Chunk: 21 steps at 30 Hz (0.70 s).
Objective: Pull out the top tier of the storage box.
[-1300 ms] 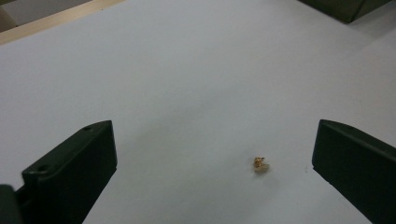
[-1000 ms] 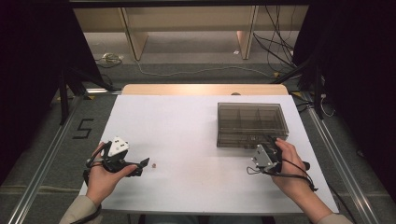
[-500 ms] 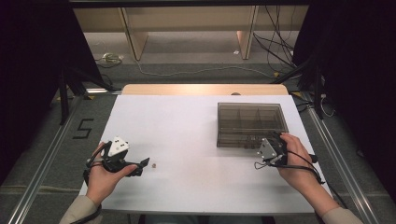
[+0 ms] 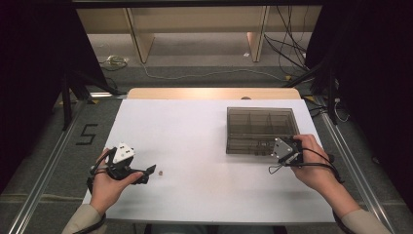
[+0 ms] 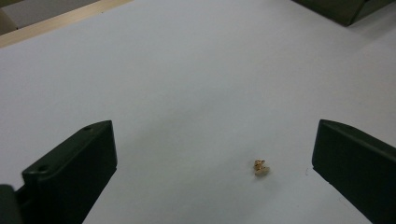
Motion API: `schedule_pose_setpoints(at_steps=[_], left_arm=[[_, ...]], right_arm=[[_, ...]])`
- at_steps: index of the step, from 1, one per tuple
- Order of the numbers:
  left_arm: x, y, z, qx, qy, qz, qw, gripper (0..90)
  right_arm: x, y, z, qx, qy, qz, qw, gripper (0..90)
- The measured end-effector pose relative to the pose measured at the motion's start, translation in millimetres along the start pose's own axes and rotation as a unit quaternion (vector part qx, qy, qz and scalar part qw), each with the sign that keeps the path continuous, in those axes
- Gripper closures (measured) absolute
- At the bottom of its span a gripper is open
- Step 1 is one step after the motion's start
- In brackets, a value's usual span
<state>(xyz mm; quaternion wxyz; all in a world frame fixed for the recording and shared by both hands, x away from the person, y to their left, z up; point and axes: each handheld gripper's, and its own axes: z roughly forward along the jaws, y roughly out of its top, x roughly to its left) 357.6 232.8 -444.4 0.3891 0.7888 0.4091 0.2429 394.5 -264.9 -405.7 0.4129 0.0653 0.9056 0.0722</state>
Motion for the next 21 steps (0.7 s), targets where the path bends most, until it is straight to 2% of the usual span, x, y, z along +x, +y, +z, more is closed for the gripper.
schedule_pose_setpoints(at_steps=[7,15,21], left_arm=[[-0.1,0.1,0.4,0.001,-0.001,0.000,1.0000,0.0],[0.1,0.2,0.2,0.001,-0.002,0.002,1.0000,0.0],[0.1,0.1,0.7,0.000,-0.002,0.001,1.0000,0.0]], right_arm=[[-16.6,-3.5,-0.3,-0.011,0.060,0.013,0.9981,82.9],[-28.8,-4.0,1.3,-0.014,0.103,0.009,0.9945,84.7],[-35.2,-4.4,2.4,-0.015,0.126,0.011,0.9919,85.6]])
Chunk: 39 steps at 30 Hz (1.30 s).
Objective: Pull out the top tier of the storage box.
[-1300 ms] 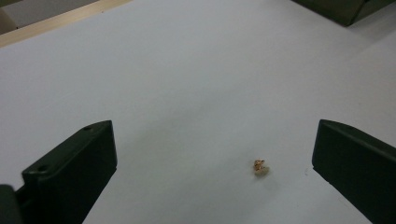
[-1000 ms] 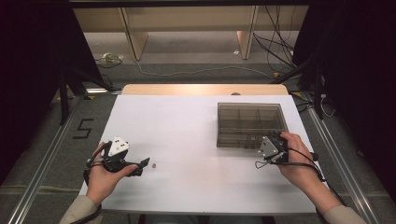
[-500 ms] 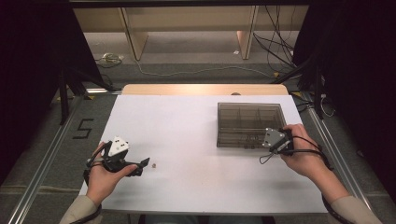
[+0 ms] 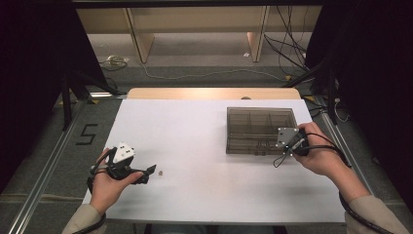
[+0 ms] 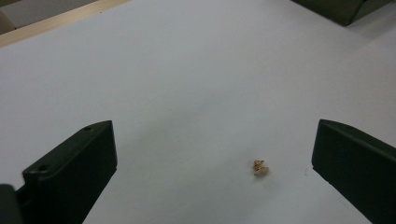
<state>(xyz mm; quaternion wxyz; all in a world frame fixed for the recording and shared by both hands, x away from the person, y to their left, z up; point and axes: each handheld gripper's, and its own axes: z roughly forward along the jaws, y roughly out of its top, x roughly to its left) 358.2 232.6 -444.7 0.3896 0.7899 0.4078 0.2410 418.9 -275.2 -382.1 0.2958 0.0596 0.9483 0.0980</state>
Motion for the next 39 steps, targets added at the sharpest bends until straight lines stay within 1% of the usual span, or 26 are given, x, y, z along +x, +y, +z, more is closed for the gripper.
schedule_pose_setpoints(at_steps=[1,3,5,6,9,13,18,21,31,39], left_arm=[[0.0,0.0,0.1,0.000,0.000,0.000,1.0000,0.0],[0.0,-0.1,0.0,0.000,0.000,0.000,1.0000,0.0],[0.0,0.0,-0.1,0.000,0.000,0.000,1.0000,0.0],[0.1,0.0,-0.2,0.000,0.000,0.000,1.0000,0.0],[0.4,0.1,-0.4,0.000,0.000,0.000,1.0000,0.0],[0.4,0.1,-0.3,0.000,0.000,0.000,1.0000,0.0],[0.3,0.1,-0.2,0.000,0.000,0.000,1.0000,0.0],[0.2,0.2,-0.2,0.000,0.000,0.000,1.0000,0.0],[0.0,0.4,0.0,0.000,0.000,0.000,1.0000,0.0],[-1.2,1.0,0.0,0.000,-0.002,0.005,1.0000,0.0]], right_arm=[[-0.7,0.0,0.0,0.000,0.000,-0.001,1.0000,85.7],[-2.3,0.3,-0.1,0.001,0.009,-0.002,1.0000,85.9],[-3.6,0.1,-0.3,0.001,0.012,-0.001,0.9999,86.1],[-4.7,-0.2,0.0,-0.002,0.018,0.000,0.9998,86.2],[-6.6,-0.4,-0.4,-0.003,0.027,0.000,0.9996,86.6],[-6.8,0.4,-2.0,0.002,0.033,-0.003,0.9994,86.9],[-7.0,-0.5,-4.6,-0.001,0.050,-0.003,0.9987,87.3],[-6.2,-1.0,-5.2,-0.005,0.053,-0.002,0.9986,87.3],[-5.5,-1.4,-7.6,-0.005,0.063,-0.002,0.9980,87.6],[-4.0,-1.7,-9.7,-0.006,0.070,-0.007,0.9975,87.7]])
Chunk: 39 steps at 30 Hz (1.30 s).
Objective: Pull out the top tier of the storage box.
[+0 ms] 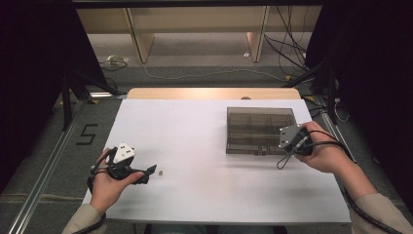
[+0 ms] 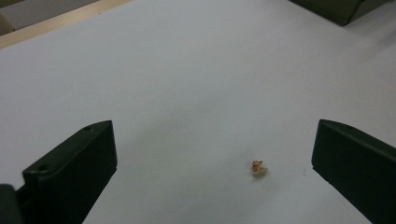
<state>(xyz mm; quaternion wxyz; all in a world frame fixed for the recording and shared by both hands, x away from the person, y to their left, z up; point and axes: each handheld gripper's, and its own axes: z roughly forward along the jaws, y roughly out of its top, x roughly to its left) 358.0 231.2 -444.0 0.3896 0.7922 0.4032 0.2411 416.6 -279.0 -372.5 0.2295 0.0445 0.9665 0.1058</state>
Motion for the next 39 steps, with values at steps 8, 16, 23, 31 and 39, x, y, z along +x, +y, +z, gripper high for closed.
schedule_pose_setpoints(at_steps=[8,16,23,31,39], left_arm=[[-0.8,0.4,0.4,0.001,-0.002,0.003,1.0000,0.0],[-0.9,0.4,0.2,0.000,-0.002,0.003,1.0000,0.0],[-0.9,0.5,0.5,0.000,-0.002,0.003,1.0000,0.0],[-0.9,0.4,0.6,0.001,-0.002,0.003,1.0000,0.0],[-0.7,0.6,0.6,0.000,-0.002,0.003,1.0000,0.0]], right_arm=[[3.8,-0.8,-2.5,-0.004,0.007,-0.004,1.0000,87.9],[6.2,-1.4,-4.4,-0.004,0.014,-0.006,0.9999,88.0],[7.3,-2.6,-5.7,-0.004,0.020,-0.011,0.9997,88.0],[7.5,-2.6,-6.5,-0.001,0.026,-0.014,0.9996,88.1],[7.8,-2.9,-7.1,-0.002,0.028,-0.017,0.9994,88.2]])
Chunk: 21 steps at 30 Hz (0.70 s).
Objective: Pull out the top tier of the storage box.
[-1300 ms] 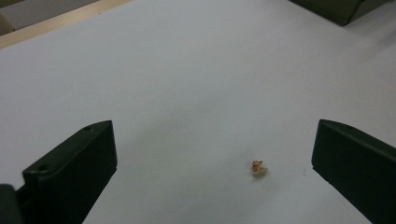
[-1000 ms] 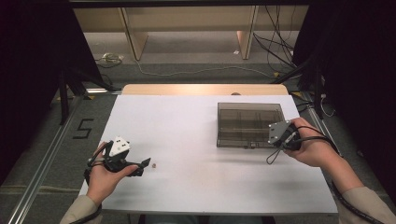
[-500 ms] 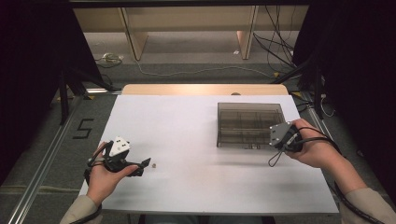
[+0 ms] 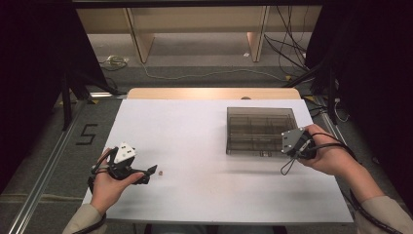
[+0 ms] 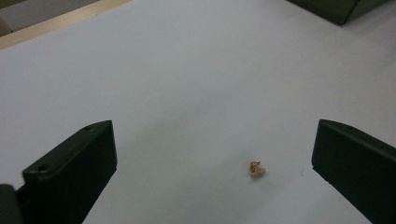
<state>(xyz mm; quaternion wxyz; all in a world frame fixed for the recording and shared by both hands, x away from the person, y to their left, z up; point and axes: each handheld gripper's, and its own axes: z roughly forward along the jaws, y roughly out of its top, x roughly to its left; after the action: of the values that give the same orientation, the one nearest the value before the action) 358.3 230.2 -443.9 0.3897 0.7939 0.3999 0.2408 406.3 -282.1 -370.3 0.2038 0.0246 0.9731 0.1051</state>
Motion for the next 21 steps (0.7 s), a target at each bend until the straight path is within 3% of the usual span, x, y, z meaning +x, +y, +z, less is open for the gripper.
schedule_pose_setpoints(at_steps=[21], left_arm=[[0.3,0.0,-0.2,0.000,0.001,0.000,1.0000,0.0]], right_arm=[[2.6,0.2,-1.3,-0.001,0.007,-0.001,1.0000,88.3]])
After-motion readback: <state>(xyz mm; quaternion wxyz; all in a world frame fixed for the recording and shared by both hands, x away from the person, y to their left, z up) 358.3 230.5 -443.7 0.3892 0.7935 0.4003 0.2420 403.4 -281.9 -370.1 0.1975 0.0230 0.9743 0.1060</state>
